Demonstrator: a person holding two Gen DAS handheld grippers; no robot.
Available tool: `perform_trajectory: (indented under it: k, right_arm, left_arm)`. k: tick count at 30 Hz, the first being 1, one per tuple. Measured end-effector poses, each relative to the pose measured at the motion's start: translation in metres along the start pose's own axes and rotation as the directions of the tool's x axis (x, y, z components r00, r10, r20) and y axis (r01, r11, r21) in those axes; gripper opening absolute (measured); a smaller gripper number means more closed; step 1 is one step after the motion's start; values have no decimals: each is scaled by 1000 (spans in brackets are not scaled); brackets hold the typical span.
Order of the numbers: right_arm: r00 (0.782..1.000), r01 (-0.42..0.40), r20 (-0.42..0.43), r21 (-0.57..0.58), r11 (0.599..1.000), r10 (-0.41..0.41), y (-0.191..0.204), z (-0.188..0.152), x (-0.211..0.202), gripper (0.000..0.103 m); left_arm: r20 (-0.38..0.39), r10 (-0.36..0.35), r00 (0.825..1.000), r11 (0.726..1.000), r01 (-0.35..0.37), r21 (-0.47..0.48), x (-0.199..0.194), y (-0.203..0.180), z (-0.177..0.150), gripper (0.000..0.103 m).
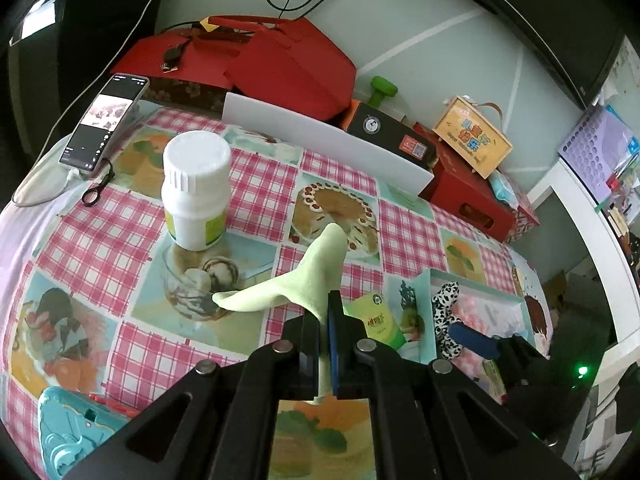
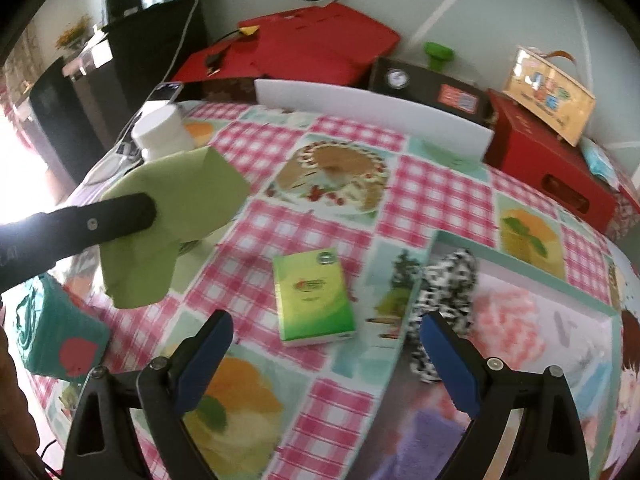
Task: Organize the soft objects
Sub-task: 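Close the right gripper on the green tissue pack while the left gripper holds the cloth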
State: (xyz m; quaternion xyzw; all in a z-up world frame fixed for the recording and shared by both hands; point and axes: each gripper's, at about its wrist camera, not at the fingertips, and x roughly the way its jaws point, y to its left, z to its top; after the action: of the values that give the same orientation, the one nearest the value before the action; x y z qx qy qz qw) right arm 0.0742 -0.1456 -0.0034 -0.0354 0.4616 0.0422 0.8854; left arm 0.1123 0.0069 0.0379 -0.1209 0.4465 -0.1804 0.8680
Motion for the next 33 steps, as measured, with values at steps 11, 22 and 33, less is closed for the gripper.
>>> perform_trajectory:
  k: [11,22,33]
  right_arm:
    - [999,-2,-54,14,1000,3,0,3,26,91]
    - [996,-3,-84,-22,1000,1,5,7,46,83]
    - [995,-20,-101,-8,1000,19,2,2,49,50]
  left_arm:
    - [-31,-5,999,1000,4,-19,9,3,0,3]
    - [-50,4,999,1000,-5,-22,17,4,0,3]
    - [-48,7,999,1000,-8,-22,16,3,0,3]
